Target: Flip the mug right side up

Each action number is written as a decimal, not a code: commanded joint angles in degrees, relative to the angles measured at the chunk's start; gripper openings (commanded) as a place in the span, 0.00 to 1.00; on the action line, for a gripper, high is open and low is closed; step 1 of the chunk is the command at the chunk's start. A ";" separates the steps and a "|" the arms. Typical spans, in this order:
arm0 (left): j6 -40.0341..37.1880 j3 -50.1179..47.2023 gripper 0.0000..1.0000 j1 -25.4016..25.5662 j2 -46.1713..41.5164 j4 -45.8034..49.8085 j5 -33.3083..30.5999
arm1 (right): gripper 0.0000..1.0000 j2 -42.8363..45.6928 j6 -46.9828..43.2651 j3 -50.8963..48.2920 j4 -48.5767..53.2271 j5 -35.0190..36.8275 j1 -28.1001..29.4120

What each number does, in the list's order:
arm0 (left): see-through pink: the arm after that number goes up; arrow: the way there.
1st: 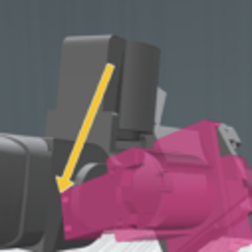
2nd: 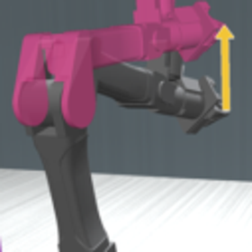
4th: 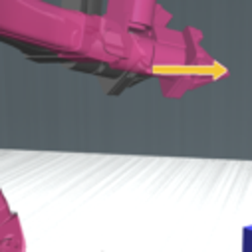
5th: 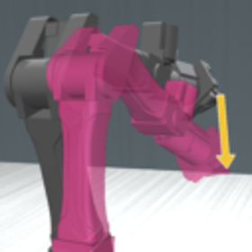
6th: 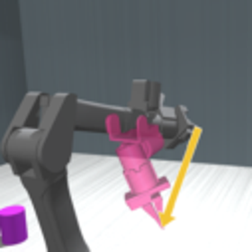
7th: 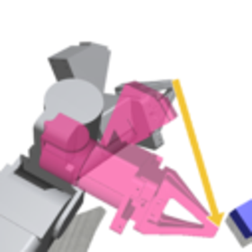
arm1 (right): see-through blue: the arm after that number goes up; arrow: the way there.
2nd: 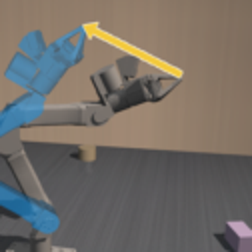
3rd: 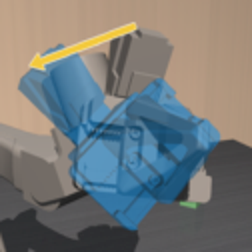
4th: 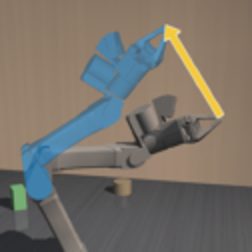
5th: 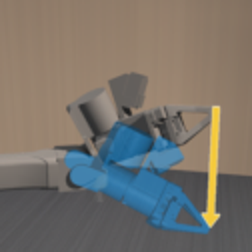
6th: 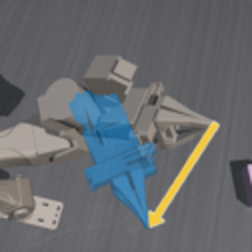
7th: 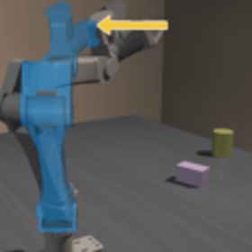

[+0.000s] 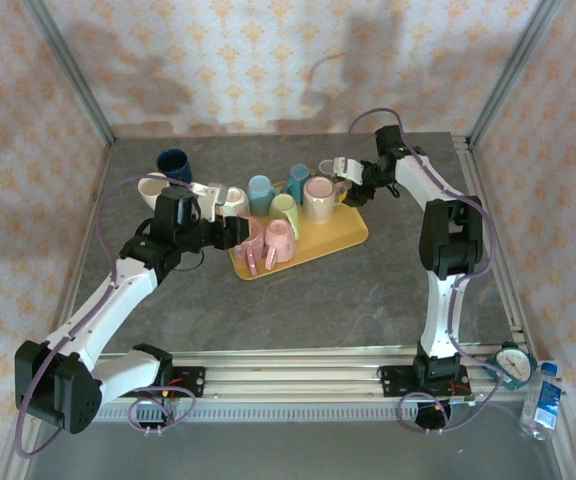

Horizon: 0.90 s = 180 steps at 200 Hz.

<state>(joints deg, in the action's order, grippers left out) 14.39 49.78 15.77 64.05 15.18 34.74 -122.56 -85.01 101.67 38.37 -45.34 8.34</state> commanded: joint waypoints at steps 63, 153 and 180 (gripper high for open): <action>-1.74 2.60 0.52 0.31 0.83 1.11 0.42 | 0.57 3.33 -2.99 -2.16 6.92 3.77 2.19; -1.88 2.32 0.50 0.32 0.82 1.37 0.42 | 0.48 3.27 4.34 0.63 10.88 6.79 3.85; -2.00 2.33 0.51 0.40 0.81 1.59 0.06 | 0.42 1.22 4.59 3.40 13.11 8.70 4.77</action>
<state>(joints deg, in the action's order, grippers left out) 13.43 50.68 15.77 64.95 15.84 34.72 -119.74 -82.26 101.47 47.79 -39.11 12.08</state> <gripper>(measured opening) 0.507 0.431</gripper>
